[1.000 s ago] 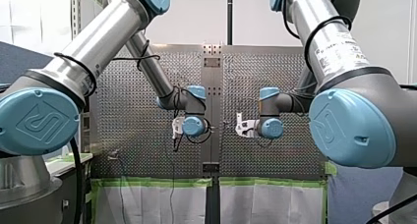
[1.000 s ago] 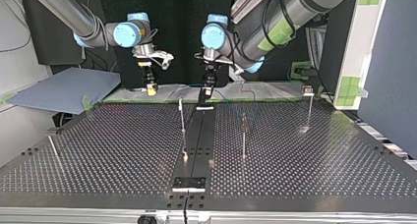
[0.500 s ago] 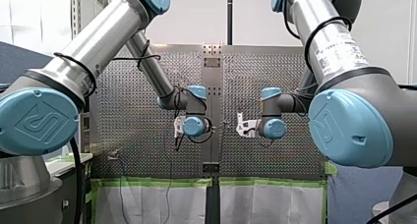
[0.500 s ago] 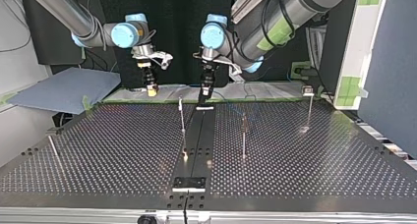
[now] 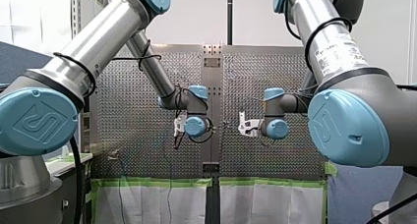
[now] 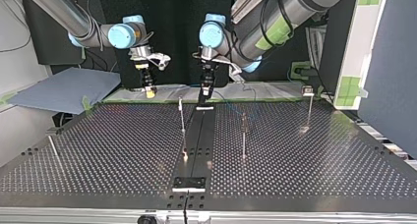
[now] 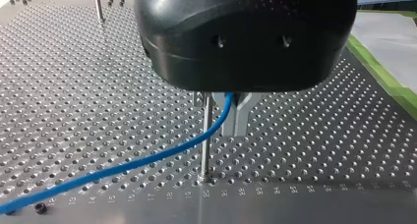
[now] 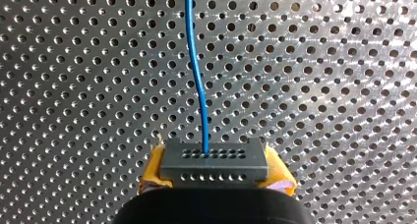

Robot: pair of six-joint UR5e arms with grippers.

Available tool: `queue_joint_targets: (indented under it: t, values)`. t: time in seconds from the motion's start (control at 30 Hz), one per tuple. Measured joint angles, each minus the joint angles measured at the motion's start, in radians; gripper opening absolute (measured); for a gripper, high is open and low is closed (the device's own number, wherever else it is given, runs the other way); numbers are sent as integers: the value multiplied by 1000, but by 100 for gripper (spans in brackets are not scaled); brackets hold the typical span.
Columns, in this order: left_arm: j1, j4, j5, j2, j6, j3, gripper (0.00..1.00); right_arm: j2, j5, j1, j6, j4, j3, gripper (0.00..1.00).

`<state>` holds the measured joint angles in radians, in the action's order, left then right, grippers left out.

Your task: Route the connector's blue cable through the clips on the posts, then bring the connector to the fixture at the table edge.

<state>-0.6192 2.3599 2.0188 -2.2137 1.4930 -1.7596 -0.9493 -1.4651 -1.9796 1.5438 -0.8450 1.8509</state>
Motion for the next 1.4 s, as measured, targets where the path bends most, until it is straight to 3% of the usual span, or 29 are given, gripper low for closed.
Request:
queue_joint_targets:
  t: [0.43,1.07,1.4]
  values:
    - [-5,3,-3,-27,2,28,3,34,3,17,0,-21,-3,0]
    - [-10,28,-12,-87,35,111,5,37,32,73,12,-31,-35,0]
    - [-1,43,-15,-91,47,143,5,38,36,94,20,-34,-38,0]
